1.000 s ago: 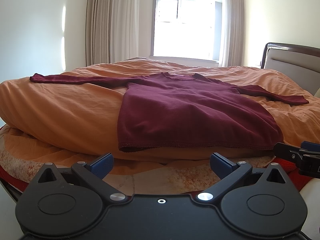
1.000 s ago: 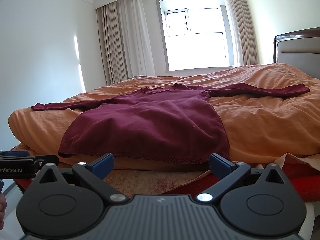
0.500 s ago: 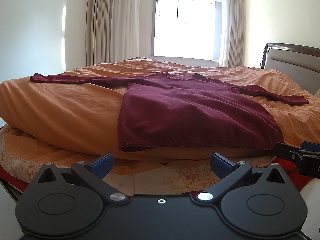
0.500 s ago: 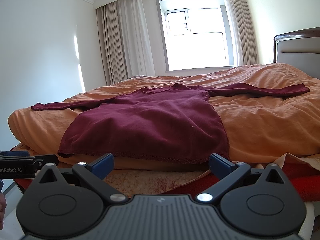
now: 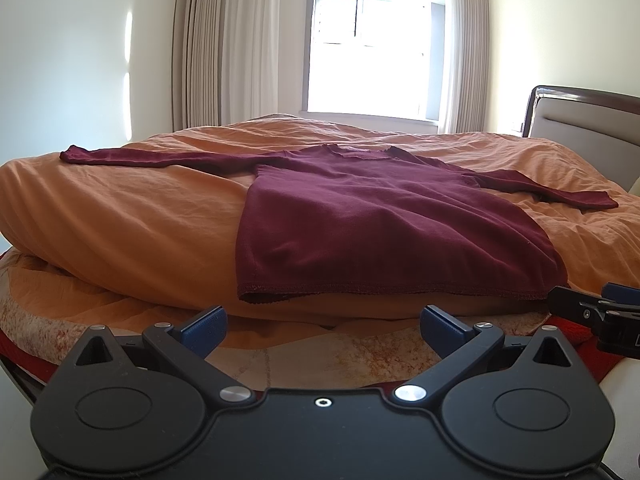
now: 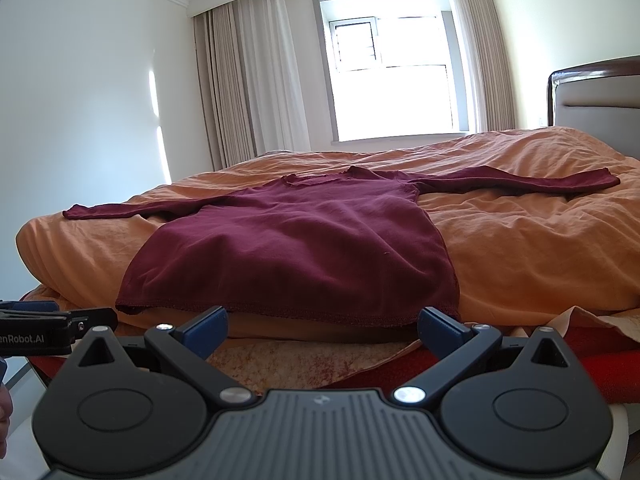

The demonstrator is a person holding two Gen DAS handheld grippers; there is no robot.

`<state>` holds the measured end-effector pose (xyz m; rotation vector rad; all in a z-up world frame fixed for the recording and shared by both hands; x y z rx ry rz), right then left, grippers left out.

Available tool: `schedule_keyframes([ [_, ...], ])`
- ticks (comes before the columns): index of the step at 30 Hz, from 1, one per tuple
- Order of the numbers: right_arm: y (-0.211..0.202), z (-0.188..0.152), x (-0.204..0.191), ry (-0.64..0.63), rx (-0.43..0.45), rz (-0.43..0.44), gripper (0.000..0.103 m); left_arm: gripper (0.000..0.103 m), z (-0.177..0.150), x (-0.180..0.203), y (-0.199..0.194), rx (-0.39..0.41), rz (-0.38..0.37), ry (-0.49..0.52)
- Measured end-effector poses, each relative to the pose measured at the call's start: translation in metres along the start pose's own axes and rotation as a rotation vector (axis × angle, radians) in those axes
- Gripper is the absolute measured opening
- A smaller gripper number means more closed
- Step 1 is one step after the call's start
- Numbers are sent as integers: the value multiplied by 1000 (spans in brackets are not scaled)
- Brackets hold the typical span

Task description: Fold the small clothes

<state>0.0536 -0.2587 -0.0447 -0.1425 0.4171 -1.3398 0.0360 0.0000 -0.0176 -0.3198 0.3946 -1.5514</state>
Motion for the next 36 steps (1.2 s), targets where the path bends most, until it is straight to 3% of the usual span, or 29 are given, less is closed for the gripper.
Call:
schedule_keyframes([
  [22, 1, 1, 0, 6, -21, -17, 103, 102, -2, 0, 5, -22, -4, -2],
  [27, 5, 5, 2, -17, -44, -69, 103, 102, -3, -2, 10, -62, -20, -16],
  [32, 7, 16, 6, -8, -59, -101, 103, 102, 10, -5, 17, -85, -24, -30],
  [36, 7, 26, 9, -15, -47, -132, 103, 102, 30, 1, 24, -76, -19, 16],
])
Point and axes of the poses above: each gripper's, at about its wrist camera, not at the fingertips, and y roughly the way its jaws point, x to its right, z to its top, the point moved 4 cm from there along y, roughly the way its jaws point, and after that the axes turned 4 degrees about y, right-handed, at the moved point
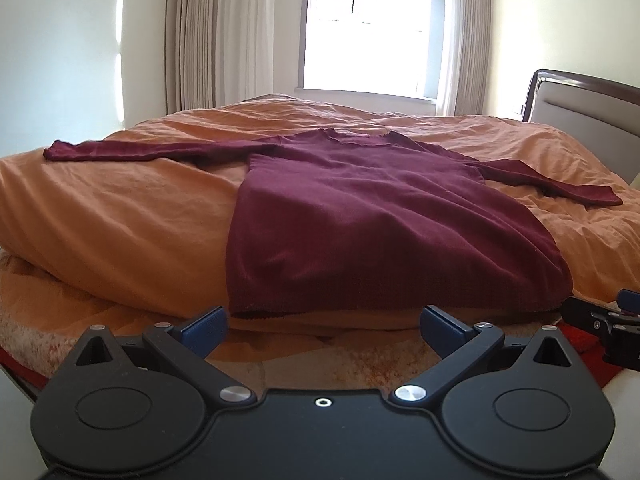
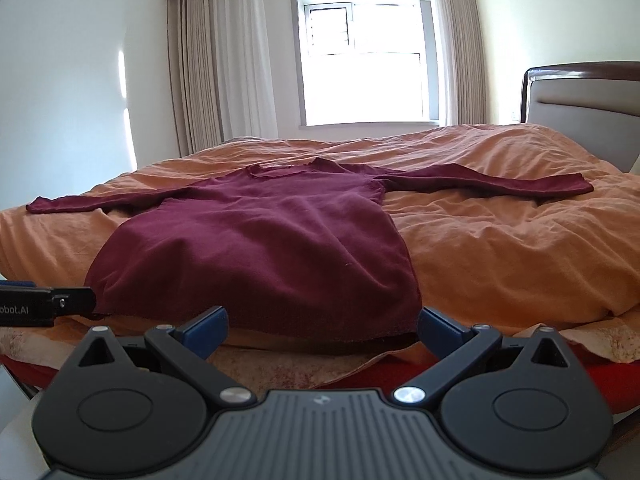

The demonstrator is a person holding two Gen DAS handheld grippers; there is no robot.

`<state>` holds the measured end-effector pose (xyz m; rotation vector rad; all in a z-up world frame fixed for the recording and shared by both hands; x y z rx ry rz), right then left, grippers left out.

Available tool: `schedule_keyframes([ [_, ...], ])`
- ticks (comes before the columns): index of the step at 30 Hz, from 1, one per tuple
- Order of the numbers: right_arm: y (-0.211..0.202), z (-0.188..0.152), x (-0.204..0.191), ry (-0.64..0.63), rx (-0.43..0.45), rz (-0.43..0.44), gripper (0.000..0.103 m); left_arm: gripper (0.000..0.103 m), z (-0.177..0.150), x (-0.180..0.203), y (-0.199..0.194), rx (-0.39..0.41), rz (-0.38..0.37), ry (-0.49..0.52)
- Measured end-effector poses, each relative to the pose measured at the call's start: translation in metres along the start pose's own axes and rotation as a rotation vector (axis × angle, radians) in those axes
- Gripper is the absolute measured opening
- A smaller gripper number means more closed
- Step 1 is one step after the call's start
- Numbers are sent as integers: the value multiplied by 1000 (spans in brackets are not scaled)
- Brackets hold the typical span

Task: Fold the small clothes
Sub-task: 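Move the right tool toward the sweater sleeve nearest it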

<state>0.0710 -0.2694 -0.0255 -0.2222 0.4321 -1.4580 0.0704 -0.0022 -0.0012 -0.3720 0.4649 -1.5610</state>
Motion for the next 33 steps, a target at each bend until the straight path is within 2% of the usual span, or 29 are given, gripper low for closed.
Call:
schedule_keyframes([
  [9, 9, 12, 22, -1, -10, -78, 103, 102, 54, 19, 29, 6, -10, 73],
  [14, 16, 16, 40, -22, -20, -99, 103, 102, 73, 33, 50, 10, -15, 98],
  [16, 20, 21, 49, -41, -8, -113, 103, 102, 76, 41, 62, 1, -30, 108],
  [20, 24, 25, 70, -65, 61, -195, 103, 102, 81, 53, 90, -40, -77, 120],
  [25, 47, 31, 97, -24, 16, -245, 103, 102, 95, 62, 124, -67, -85, 159],
  [33, 102, 71, 135, -5, 86, -275, 103, 102, 129, 59, 167, -71, -60, 189],
])
Point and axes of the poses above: each gripper's, at about its wrist camera, not at the fingertips, and y roughly the way its jaws point, x to its right, z to its top, the point moved 4 cm from there along y, roughly the way its jaws point, and after that the axes turned 4 degrees about y, right-handed, at the moved point
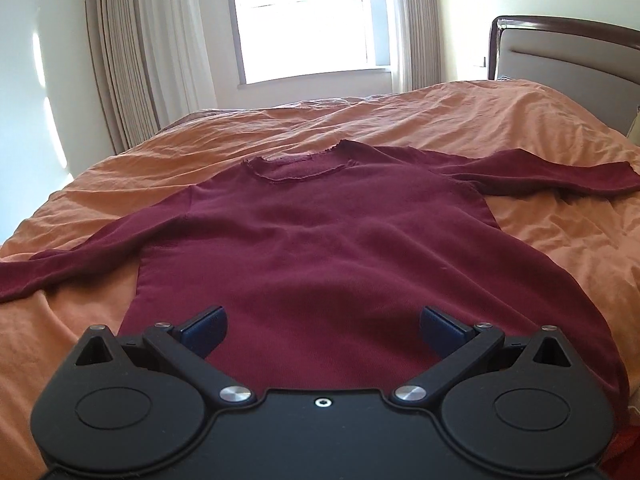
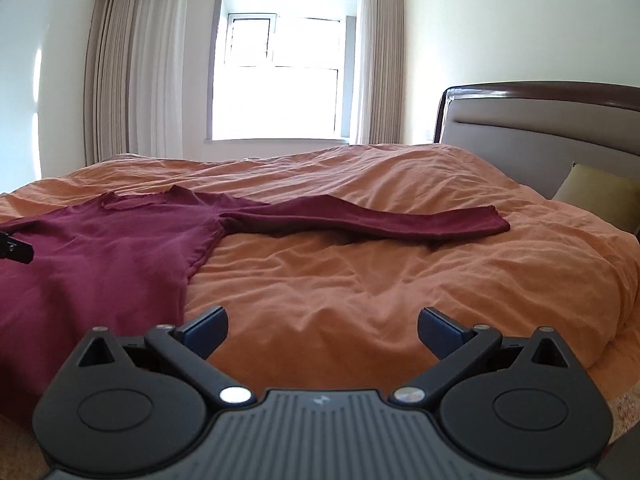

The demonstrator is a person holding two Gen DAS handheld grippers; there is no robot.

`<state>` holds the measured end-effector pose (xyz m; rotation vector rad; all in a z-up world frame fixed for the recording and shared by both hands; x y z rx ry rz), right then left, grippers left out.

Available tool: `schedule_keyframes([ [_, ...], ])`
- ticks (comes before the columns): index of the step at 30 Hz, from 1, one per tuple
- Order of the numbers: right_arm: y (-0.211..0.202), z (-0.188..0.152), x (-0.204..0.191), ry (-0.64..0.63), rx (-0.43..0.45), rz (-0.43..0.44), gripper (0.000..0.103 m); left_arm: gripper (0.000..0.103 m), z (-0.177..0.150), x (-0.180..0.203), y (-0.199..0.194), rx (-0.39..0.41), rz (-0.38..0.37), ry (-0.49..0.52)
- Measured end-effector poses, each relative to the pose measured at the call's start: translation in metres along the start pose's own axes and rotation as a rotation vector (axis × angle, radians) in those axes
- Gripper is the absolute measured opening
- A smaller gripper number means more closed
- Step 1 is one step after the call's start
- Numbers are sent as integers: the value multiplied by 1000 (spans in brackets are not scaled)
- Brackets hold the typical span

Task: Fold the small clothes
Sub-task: 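Move the right tool toward the sweater sleeve nearest it, then grasp the sleeve cuff with the right gripper and fold it across the sweater body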

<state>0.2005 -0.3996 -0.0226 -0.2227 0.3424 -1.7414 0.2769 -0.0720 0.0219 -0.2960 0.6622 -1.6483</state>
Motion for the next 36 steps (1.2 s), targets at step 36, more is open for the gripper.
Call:
schedule_keyframes([
  [36, 179, 59, 178, 582, -39, -84, 100, 102, 47, -2, 135, -48, 3, -84],
])
Point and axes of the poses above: each gripper's, at about its wrist camera, not at the fingertips, and y roughly the way its jaws point, x to its right, z to its top, the point moved 4 cm from there along y, roughly the way its jaws point, and after that the axes turned 4 degrees about y, right-handed, at the moved point
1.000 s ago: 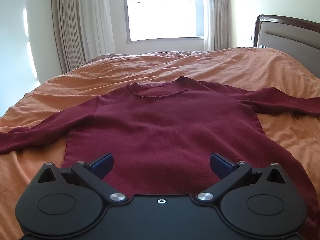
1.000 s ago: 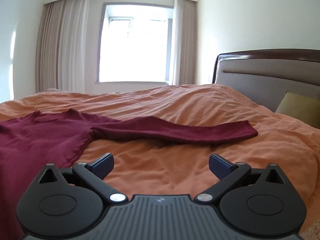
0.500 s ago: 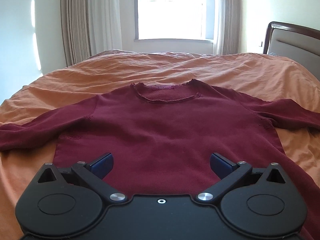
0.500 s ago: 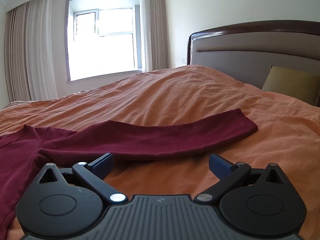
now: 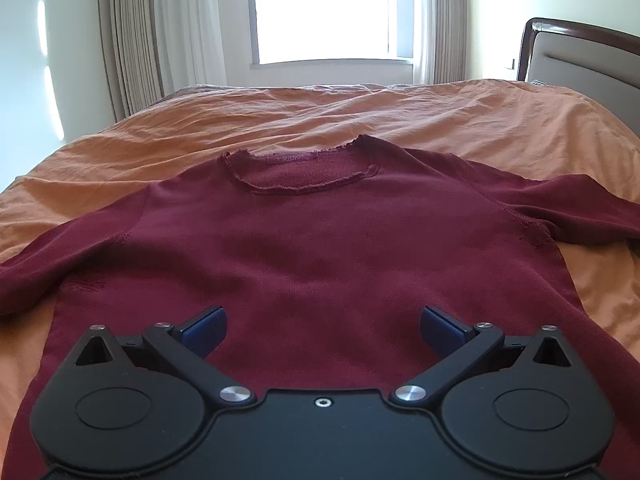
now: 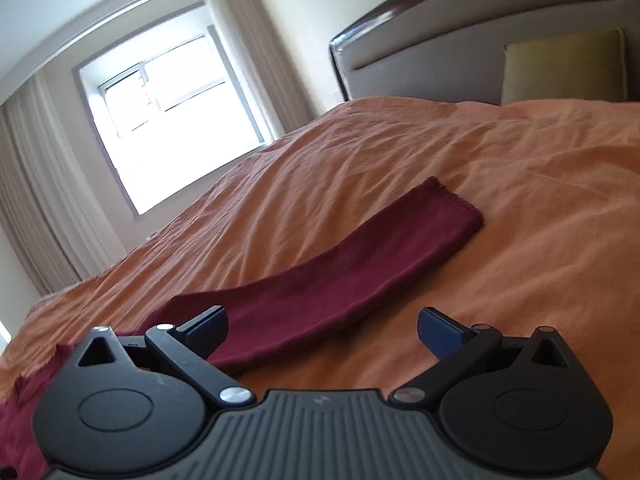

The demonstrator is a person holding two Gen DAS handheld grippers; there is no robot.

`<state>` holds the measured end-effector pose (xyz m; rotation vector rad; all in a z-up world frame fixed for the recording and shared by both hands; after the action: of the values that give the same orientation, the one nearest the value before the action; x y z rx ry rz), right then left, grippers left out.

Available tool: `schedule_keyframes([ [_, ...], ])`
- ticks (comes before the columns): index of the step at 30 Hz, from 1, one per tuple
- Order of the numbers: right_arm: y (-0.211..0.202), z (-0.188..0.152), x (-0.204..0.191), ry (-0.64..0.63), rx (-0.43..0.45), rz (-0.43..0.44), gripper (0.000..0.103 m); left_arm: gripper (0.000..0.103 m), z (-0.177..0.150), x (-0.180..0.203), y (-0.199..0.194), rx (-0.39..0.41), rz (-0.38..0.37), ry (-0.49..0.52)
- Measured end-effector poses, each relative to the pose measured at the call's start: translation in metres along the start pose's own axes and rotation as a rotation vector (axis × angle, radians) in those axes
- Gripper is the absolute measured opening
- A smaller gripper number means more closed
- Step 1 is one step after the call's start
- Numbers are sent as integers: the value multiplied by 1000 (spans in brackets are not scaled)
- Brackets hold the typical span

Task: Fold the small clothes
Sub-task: 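Grasp the sleeve cuff with the right gripper and fold it across the sweater body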

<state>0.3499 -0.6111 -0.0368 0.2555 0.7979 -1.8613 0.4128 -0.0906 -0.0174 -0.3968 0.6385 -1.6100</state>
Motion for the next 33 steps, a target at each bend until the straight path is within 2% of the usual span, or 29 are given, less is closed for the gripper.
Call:
schedule_keyframes([
  [2, 7, 12, 10, 40, 16, -58, 89, 102, -1, -1, 3, -14, 4, -6],
  [4, 13, 20, 20, 81, 19, -106, 72, 102, 0, -2, 3, -16, -2, -5],
  [5, 16, 23, 26, 104, 17, -126, 68, 102, 1, -2, 3, -14, -5, -5],
  [7, 21, 27, 32, 120, 16, -171, 45, 102, 7, -2, 0, -9, -9, -2],
  [8, 23, 29, 33, 123, 19, -190, 38, 102, 10, -1, -1, -5, -13, -1],
  [9, 24, 30, 33, 125, 21, -203, 20, 102, 14, -2, -3, 0, -18, -2],
  [12, 24, 37, 23, 91, 50, -166, 8, 102, 26, -5, -7, -6, -32, -29],
  [18, 0, 54, -62, -142, 135, -7, 6, 102, 51, -25, -21, 21, -44, -53],
  [23, -32, 50, -178, -297, 167, 220, 6, 102, 64, -54, -33, 39, 0, -60],
  [27, -60, 18, -279, -451, 164, 424, 6, 102, 67, -91, -44, 63, 27, -120],
  [33, -83, -63, -389, -578, 61, 635, 6, 102, 58, -156, -59, 85, 81, -246],
])
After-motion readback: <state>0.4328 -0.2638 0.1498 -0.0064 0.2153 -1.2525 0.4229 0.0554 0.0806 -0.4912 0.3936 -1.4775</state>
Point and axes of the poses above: each gripper's, at about its wrist camera, not at the fingertips, and y roughly the way its jaws point, x to its right, z to its top, the point moved 4 cm from there along y, roughly the way its jaws point, and after that the axes turned 4 degrees about y, right-handed, at the moved point
